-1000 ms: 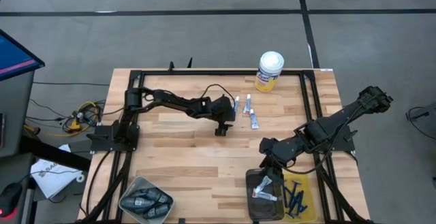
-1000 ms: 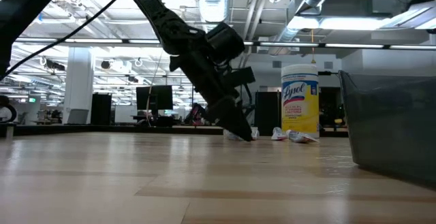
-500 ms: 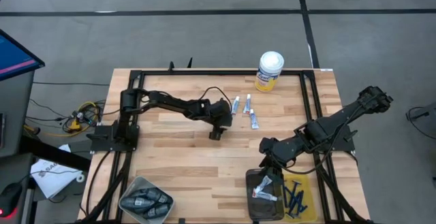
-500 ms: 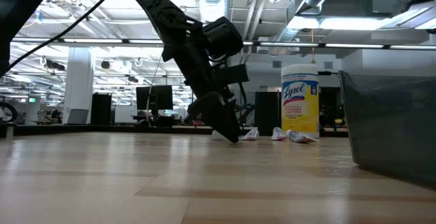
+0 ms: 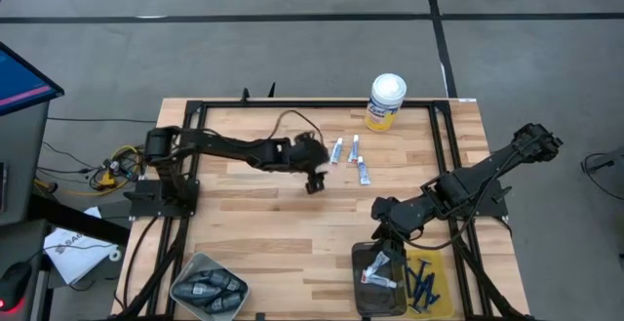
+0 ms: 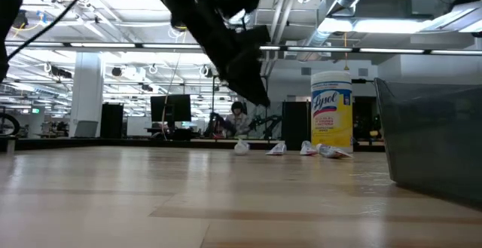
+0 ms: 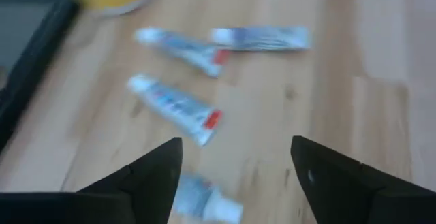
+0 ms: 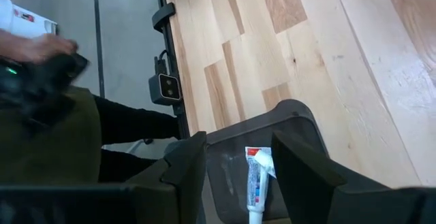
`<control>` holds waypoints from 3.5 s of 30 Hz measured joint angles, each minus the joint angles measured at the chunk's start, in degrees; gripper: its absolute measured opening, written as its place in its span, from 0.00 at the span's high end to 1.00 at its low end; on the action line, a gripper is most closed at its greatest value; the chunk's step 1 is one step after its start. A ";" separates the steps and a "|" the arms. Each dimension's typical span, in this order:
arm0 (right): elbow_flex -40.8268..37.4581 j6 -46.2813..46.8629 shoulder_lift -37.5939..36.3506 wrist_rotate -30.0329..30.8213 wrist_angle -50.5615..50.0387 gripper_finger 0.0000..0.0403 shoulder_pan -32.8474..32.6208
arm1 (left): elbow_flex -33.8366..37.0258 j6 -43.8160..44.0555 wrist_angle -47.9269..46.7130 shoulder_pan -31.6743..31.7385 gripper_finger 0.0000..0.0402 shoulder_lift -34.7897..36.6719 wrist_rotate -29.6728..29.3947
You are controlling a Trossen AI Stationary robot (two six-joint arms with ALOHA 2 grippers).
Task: Pick & Place Travel size toiletries
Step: Put the toothpaste into the black bin
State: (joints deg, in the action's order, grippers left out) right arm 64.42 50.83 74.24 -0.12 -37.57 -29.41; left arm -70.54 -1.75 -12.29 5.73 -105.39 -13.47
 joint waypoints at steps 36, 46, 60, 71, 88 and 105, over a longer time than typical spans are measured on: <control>0.02 -6.43 0.02 0.07 -1.13 0.61 -0.20 | 5.71 53.12 3.26 3.05 0.32 -8.28 -0.09; 0.00 -7.17 0.02 -1.56 -1.19 0.61 -0.20 | 4.93 53.10 -3.82 2.72 0.43 -7.88 2.88; 0.00 -7.32 0.02 -1.57 -1.19 0.61 -0.20 | 5.22 51.26 -5.40 3.37 0.78 -8.02 5.05; 0.02 -7.83 0.00 -1.29 -1.04 0.61 -0.02 | 5.63 50.47 -6.32 2.88 0.87 -4.79 9.92; 0.00 -9.40 -11.23 0.62 -0.12 0.61 -1.15 | 5.65 46.71 -1.66 -14.40 0.87 15.63 6.83; 0.05 -23.11 -10.97 8.41 9.67 0.38 3.60 | 5.59 47.35 10.84 -27.88 0.87 15.68 5.91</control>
State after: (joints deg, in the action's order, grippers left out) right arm 64.48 27.72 63.27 8.29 -27.91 -25.81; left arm -64.95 45.60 -1.44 -22.16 -89.71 -7.56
